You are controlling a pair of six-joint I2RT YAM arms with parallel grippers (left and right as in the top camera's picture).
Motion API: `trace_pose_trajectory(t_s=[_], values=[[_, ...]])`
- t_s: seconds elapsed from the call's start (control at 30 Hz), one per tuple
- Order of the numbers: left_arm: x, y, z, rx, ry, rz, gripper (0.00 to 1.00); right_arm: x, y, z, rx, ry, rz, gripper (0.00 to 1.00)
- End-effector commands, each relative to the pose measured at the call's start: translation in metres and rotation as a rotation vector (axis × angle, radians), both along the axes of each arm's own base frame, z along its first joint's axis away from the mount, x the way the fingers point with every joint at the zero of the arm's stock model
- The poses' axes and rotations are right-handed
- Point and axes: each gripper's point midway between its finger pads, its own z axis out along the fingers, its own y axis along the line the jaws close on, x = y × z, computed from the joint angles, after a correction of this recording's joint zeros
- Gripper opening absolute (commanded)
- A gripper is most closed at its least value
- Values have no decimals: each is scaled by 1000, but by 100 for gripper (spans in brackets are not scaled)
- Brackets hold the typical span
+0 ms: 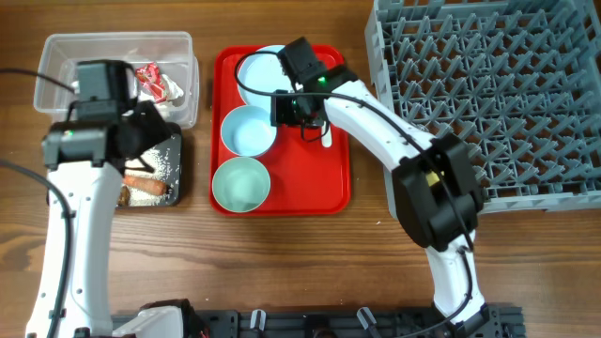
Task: Sort waste into correct bins and load items into the dishwasher rack
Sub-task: 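Grasp the white bowl rim on the red tray with right gripper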
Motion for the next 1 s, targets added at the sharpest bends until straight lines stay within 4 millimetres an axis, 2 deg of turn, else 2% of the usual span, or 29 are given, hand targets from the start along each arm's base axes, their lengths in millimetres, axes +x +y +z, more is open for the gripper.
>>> trace_pose_trajectory(t_s=[0.0, 0.13, 0.2, 0.3, 0.33, 0.4, 0.47, 0.57, 0.67, 0.8, 0.9, 0.97], values=[[1, 9, 9, -19, -22, -40, 72, -10, 11, -22, -9, 39, 16, 55], [2, 11, 6, -37, -17, -44, 76, -15, 17, -30, -15, 46, 31, 52], [5, 9, 3, -50, -14, -51, 77, -17, 18, -33, -20, 52, 36, 46], [9, 4, -3, -83, -7, -67, 80, -19, 18, -35, -24, 60, 33, 27], [11, 0, -8, -104, 3, -76, 85, -19, 17, -35, -31, 60, 31, 15], [12, 0, -14, -108, 22, -75, 93, -20, 15, -36, -36, 66, 31, 4], [13, 0, -19, -112, 40, -75, 100, -22, 13, -37, -43, 76, 31, 4], [14, 1, -26, -118, 59, -70, 100, -23, 4, -24, -50, 81, 24, 4], [15, 1, -26, -119, 57, -67, 100, -18, -7, 6, -49, 37, 27, 4], [15, 1, -26, -118, 57, -67, 100, -4, -35, 74, -47, -103, 0, 4], [15, 1, -26, -118, 56, -67, 100, 8, -68, 131, -78, -248, -63, 4], [15, 1, -26, -118, 56, -67, 100, 16, -99, 168, -142, -362, -145, 4]])
